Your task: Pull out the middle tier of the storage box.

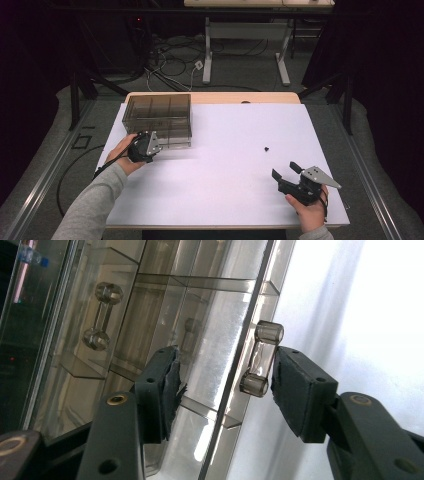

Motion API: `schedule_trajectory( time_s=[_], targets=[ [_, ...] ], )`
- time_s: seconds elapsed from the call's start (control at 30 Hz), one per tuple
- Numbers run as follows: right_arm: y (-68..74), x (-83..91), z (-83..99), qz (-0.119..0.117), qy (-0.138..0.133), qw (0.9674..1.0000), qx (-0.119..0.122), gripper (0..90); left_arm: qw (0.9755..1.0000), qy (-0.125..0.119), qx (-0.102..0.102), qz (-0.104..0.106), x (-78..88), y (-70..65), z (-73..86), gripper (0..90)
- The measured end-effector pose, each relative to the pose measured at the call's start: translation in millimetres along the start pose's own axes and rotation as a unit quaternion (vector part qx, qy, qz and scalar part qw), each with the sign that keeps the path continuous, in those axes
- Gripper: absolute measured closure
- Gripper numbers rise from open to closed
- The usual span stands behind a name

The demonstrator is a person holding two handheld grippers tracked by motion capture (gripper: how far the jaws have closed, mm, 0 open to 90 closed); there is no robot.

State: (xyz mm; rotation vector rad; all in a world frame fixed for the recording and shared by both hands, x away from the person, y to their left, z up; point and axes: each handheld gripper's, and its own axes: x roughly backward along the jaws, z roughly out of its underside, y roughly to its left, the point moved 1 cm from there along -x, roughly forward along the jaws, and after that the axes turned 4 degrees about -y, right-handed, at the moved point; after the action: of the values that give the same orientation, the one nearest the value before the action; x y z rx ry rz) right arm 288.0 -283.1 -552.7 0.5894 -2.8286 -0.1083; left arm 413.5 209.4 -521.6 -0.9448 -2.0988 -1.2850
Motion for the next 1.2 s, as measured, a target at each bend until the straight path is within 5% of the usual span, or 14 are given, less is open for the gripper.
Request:
schedule_trajectory(
  time_s=[0.43,0.8,0.97,1.2],
  targets=[
    [0.6,0.2,-0.1,0.000,0.002,1.0000,0.000,23.1,0.9982,-0.029,0.052,-0.005,12.9,2.9,5.2,37.6],
    [0.6,0.1,-0.1,0.001,0.001,1.0000,0.000,23.2,0.9925,-0.066,0.103,-0.012,23.9,9.7,11.2,35.9],
    [0.4,0.2,-0.1,0.001,0.001,1.0000,0.000,23.1,0.9885,-0.082,0.126,-0.012,26.4,10.6,11.9,35.9],
    [0.8,-0.3,0.0,0.001,0.001,1.0000,-0.003,23.1,0.9783,-0.106,0.178,-0.012,30.0,13.0,13.1,36.0]
  ],
)
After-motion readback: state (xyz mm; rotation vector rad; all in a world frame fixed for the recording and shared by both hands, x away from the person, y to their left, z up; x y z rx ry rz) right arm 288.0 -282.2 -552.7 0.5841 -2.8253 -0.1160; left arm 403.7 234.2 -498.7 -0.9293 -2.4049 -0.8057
